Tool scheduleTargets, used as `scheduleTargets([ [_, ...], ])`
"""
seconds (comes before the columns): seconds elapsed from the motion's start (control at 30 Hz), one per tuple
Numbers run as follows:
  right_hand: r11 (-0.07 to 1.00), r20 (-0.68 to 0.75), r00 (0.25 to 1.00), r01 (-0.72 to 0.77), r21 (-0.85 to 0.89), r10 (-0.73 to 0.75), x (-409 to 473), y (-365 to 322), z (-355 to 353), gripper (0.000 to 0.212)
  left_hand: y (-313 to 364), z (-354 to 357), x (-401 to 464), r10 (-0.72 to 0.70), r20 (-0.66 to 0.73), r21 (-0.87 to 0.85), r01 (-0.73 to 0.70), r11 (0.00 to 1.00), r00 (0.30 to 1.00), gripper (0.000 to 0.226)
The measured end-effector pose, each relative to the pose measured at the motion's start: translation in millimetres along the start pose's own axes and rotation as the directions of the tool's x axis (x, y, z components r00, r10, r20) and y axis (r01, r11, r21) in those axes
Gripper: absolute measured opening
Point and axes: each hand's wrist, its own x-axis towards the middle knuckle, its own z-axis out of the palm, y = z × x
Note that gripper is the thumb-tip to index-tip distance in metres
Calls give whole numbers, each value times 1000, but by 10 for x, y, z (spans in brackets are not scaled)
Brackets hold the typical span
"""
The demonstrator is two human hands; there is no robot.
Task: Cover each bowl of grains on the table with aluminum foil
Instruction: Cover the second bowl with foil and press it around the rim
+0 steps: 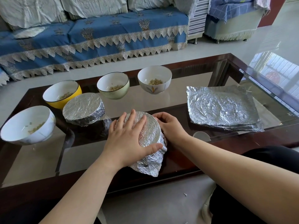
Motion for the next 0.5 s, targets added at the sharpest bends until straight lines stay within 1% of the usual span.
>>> scheduleTargets([
  [0.17,1000,35,999,-13,-13,13,44,-3,20,10,4,-9,-7,-2,7,-10,2,1000,1000,118],
  [0.3,998,26,1000,-2,-61,3,51,-18,29,12,11,-7,1,-2,3,-11,2,1000,1000,116],
  [0.4,989,1,1000,12,-144,-12,60,-25,36,16,6,-6,-3,0,2,-17,1,1000,1000,116],
  [0.5,958,-35,997,55,-281,-67,96,-26,36,13,9,-10,-4,1,-2,-22,-1,1000,1000,117],
])
